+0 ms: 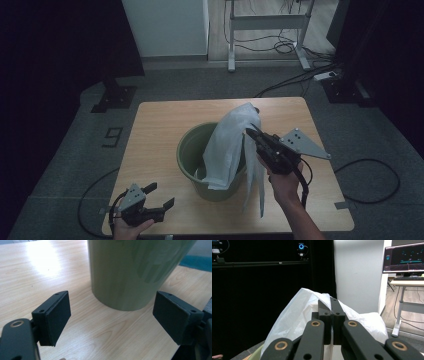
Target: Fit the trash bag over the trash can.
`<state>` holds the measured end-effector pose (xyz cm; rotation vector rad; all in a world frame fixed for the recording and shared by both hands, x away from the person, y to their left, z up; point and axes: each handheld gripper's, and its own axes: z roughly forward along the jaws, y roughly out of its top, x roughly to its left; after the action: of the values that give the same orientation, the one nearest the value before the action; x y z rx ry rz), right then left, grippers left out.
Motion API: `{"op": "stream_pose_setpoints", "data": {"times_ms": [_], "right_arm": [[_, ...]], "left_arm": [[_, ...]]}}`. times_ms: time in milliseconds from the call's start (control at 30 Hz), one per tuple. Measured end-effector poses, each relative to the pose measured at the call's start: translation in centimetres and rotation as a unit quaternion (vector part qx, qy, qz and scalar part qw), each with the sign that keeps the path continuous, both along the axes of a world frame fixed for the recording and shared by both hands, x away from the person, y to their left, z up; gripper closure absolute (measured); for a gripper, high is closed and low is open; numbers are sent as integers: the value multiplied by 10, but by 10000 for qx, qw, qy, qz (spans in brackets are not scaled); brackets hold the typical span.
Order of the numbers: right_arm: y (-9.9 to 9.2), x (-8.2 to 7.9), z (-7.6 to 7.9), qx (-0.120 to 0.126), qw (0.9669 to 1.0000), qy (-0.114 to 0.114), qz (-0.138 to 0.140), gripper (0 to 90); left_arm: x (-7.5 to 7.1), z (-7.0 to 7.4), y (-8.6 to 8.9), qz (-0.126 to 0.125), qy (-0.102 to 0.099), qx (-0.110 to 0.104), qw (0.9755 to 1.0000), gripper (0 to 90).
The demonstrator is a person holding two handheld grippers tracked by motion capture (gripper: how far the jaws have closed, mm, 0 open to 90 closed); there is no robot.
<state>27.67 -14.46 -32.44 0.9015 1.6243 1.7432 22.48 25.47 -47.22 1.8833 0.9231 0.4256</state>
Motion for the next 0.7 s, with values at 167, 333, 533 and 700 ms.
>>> {"op": "stream_pose_setpoints", "data": {"times_ms": [167, 333, 533, 700], "right_arm": [[-1, 0, -1, 17, 10000, -1, -14, 889], [8, 0, 1, 20, 10000, 15, 25, 889], [21, -1, -3, -180, 9998, -38, -17, 889], [23, -1, -17, -441, 9990, 70, -15, 889]], "left_arm": [[-8, 12, -7, -66, -89, -33, 9999, 144], [-13, 26, -13, -165, -246, -119, 9995, 144], [-14, 27, -14, -193, -262, -119, 9994, 144], [-14, 25, -13, -165, -242, -143, 9995, 145]]}}
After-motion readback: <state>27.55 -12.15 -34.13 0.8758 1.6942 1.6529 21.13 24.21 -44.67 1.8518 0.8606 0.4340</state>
